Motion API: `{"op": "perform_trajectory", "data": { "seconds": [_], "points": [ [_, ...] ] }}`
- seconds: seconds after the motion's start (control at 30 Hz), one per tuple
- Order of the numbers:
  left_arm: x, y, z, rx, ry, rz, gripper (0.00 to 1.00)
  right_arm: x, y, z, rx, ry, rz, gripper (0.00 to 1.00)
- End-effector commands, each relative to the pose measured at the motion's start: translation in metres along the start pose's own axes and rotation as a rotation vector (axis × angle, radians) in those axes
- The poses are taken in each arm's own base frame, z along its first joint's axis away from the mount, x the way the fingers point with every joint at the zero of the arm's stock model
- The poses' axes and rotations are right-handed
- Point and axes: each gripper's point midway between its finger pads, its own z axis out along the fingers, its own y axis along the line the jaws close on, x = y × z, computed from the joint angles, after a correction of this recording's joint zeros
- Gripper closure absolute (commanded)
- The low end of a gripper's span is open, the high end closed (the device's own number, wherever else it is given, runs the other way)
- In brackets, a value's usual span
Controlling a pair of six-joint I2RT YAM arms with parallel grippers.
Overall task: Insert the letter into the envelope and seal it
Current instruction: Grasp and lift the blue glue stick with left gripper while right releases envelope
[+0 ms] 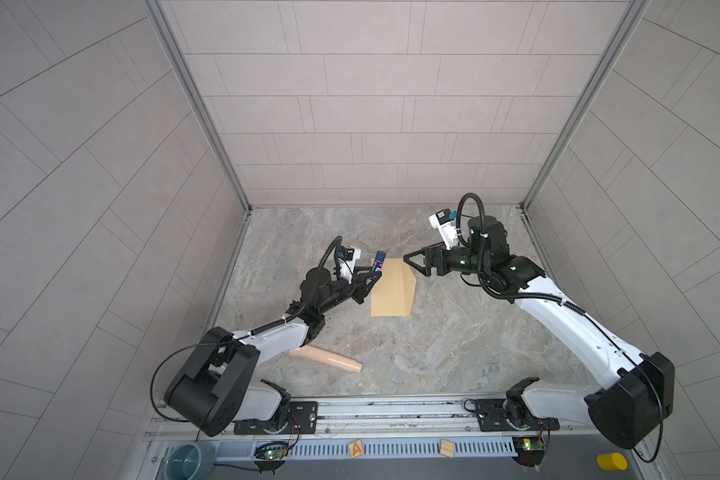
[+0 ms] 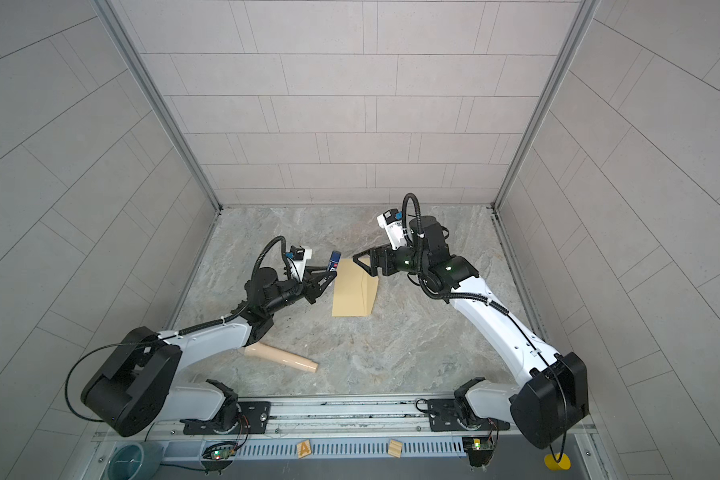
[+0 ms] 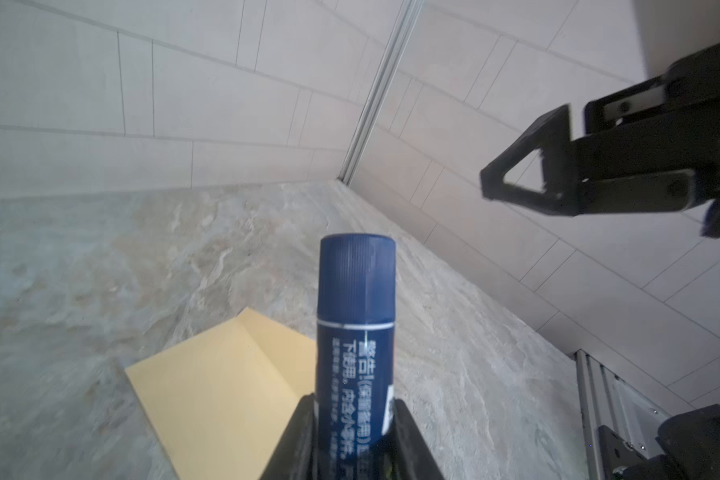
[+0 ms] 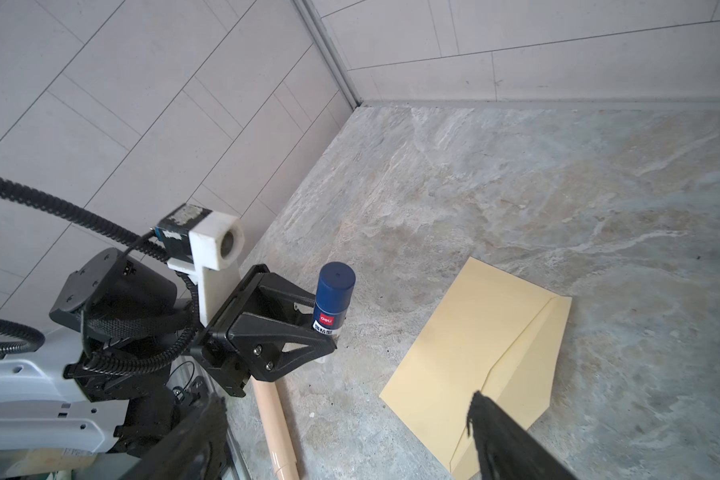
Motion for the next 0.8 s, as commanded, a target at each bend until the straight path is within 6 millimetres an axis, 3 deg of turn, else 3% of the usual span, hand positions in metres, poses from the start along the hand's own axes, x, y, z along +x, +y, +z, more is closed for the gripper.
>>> {"op": "perform_trajectory", "data": {
  "seconds": [0.0,0.23,0.47,0.77],
  "points": [
    [-0.023,-0.029,-0.004,0.109,-0.1,0.083,1.0,0.008,0.008,-0.001,0.02,0.06,-0.055,0.08],
    [-0.012,-0.035,-0.007,0.065,-0.045,0.18,1.0,0.002,0.024,0.009,-0.001,0.061,-0.084,0.09],
    [-0.005,-0.051,-0.013,0.064,-0.02,0.3,1.0,0.004,0.03,0.023,-0.014,0.1,-0.073,0.22],
    [0.0,-0.052,-0.016,0.051,-0.013,0.344,1.0,0.014,0.036,0.032,-0.044,0.141,-0.065,0.43]
  ]
}}
